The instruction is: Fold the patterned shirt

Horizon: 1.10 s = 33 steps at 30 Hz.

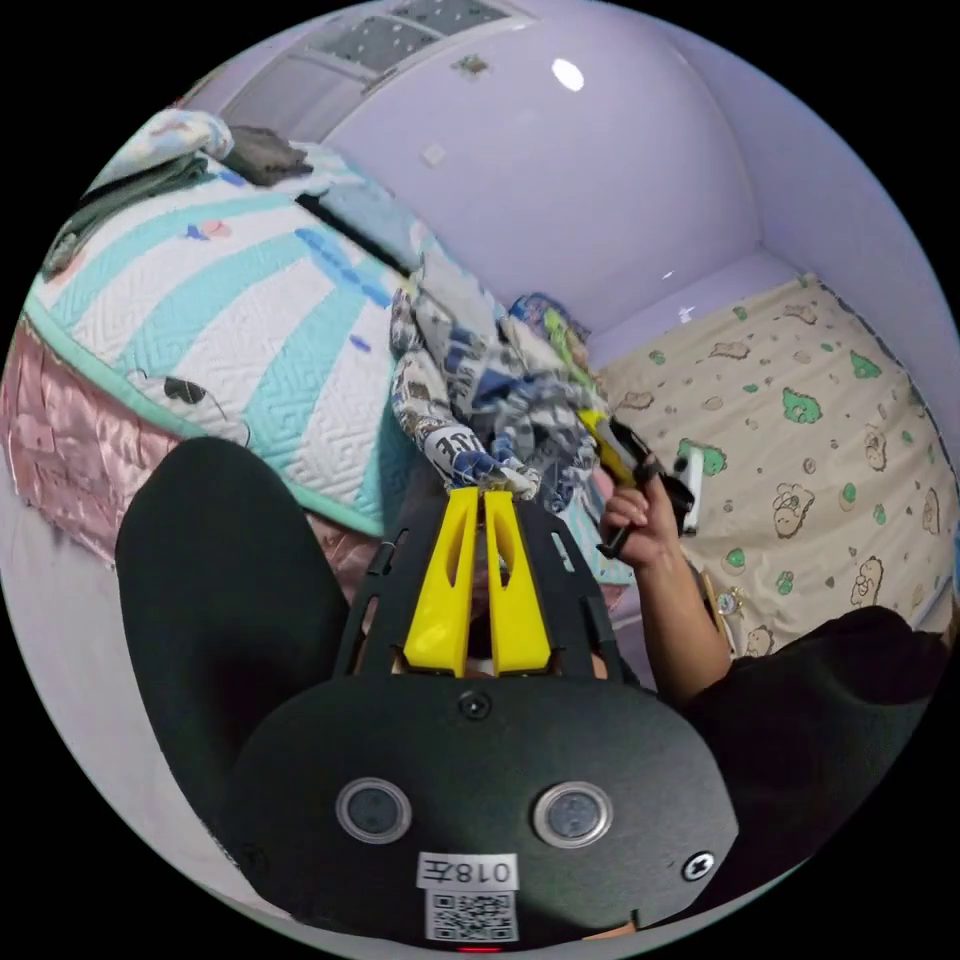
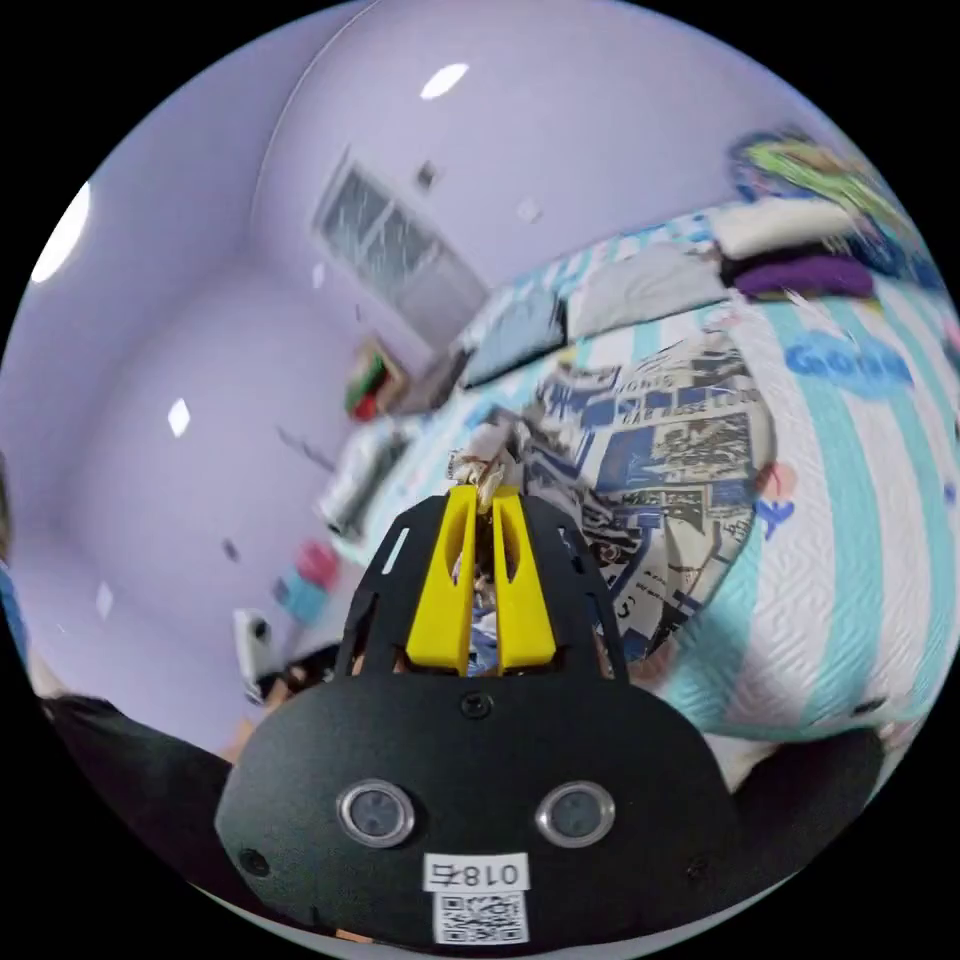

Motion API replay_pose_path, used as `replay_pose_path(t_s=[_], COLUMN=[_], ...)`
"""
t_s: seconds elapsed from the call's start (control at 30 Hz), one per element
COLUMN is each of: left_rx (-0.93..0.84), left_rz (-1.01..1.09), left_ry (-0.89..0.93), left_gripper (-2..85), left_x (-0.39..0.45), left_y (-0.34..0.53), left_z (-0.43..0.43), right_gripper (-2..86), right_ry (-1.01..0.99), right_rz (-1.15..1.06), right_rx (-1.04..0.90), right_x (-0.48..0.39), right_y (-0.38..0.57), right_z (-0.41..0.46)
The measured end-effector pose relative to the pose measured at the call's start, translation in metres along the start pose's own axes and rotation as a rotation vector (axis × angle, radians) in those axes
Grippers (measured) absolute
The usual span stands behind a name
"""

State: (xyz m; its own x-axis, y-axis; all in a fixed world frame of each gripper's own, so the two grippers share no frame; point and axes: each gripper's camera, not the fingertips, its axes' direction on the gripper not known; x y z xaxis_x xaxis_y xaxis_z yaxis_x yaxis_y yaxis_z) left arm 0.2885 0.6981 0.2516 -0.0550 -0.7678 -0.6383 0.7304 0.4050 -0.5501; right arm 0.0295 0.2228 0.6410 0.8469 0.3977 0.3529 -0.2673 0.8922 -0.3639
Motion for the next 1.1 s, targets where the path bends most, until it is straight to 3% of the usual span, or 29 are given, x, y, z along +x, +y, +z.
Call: replay_pose_path(t_s=[0.1, 0.23, 0.43, 0.53, 0.6, 0.73, 0.9, 1.03, 1.1], left_rx=[0.101, 0.134, 0.152, 0.185, 0.233, 0.379, 0.497, 0.48, 0.369], left_rz=[0.096, 0.241, 0.231, 0.279, 0.36, 0.626, 0.919, 0.867, 0.726], left_ry=[0.011, 0.031, 0.073, 0.091, 0.097, 0.146, 0.058, 0.031, 0.004], left_gripper=[-0.9, -0.9, -1.0, -1.0, -1.0, -0.9, -0.9, -0.9, -0.9], left_x=[0.021, 0.056, 0.068, 0.09, 0.115, 0.188, 0.282, 0.285, 0.257], left_y=[0.012, 0.024, 0.034, 0.037, 0.035, 0.014, -0.025, -0.11, -0.17], left_z=[-0.026, -0.048, -0.079, -0.108, -0.135, -0.21, -0.268, -0.244, -0.2], right_gripper=[1.1, 0.9, 0.8, 0.8, 0.7, 0.6, 0.5, 0.3, 0.2], right_ry=[-0.176, -0.18, -0.178, -0.22, -0.226, -0.294, -0.293, -0.124, -0.076], right_rz=[0.18, 0.175, 0.252, 0.141, -0.047, -0.324, -0.612, -0.588, -0.415], right_rx=[0.228, 0.257, 0.291, 0.312, 0.324, 0.382, 0.5, 0.455, 0.299], right_x=[0.038, 0.04, 0.046, 0.026, -0.007, -0.061, -0.138, -0.143, -0.106], right_y=[0.035, 0.085, 0.164, 0.181, 0.179, 0.163, 0.125, 0.074, 0.018], right_z=[-0.085, -0.146, -0.196, -0.218, -0.241, -0.278, -0.311, -0.272, -0.21])
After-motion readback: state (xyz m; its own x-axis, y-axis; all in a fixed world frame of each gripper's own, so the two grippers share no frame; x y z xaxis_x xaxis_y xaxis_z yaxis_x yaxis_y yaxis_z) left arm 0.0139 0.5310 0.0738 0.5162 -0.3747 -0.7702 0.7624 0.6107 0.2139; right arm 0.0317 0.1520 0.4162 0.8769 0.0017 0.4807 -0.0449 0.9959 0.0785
